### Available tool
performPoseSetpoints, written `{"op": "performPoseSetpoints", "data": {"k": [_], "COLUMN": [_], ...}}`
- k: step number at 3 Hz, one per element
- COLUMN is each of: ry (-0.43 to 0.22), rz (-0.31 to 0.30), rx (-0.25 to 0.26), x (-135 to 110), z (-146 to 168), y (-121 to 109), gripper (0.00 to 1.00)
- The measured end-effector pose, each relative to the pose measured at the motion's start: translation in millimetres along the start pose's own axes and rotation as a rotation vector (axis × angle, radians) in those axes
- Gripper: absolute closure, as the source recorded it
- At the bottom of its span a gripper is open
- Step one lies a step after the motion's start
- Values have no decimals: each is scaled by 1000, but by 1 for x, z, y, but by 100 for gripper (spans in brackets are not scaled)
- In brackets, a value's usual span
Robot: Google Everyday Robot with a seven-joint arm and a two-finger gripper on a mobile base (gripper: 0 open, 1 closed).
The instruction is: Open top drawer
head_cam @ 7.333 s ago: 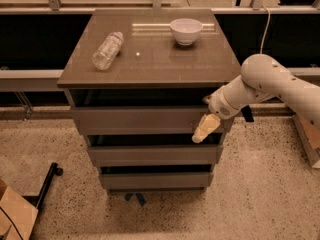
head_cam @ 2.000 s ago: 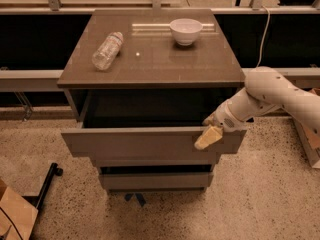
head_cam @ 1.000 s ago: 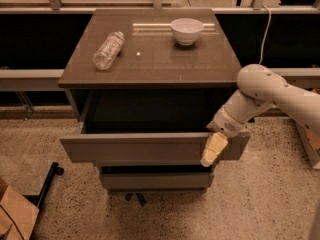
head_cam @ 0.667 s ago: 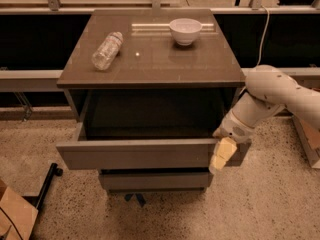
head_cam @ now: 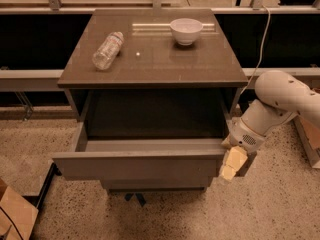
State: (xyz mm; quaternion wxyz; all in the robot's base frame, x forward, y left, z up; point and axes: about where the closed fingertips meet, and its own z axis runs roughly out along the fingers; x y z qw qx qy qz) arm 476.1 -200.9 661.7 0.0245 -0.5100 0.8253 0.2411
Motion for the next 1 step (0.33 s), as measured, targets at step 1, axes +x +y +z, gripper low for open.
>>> {"op": "performPoseSetpoints", "data": {"k": [1], "ry": [0], "rz": [0], "rx": [0], "x": [0], "z": [0], "y": [0], "gripper": [0]}}
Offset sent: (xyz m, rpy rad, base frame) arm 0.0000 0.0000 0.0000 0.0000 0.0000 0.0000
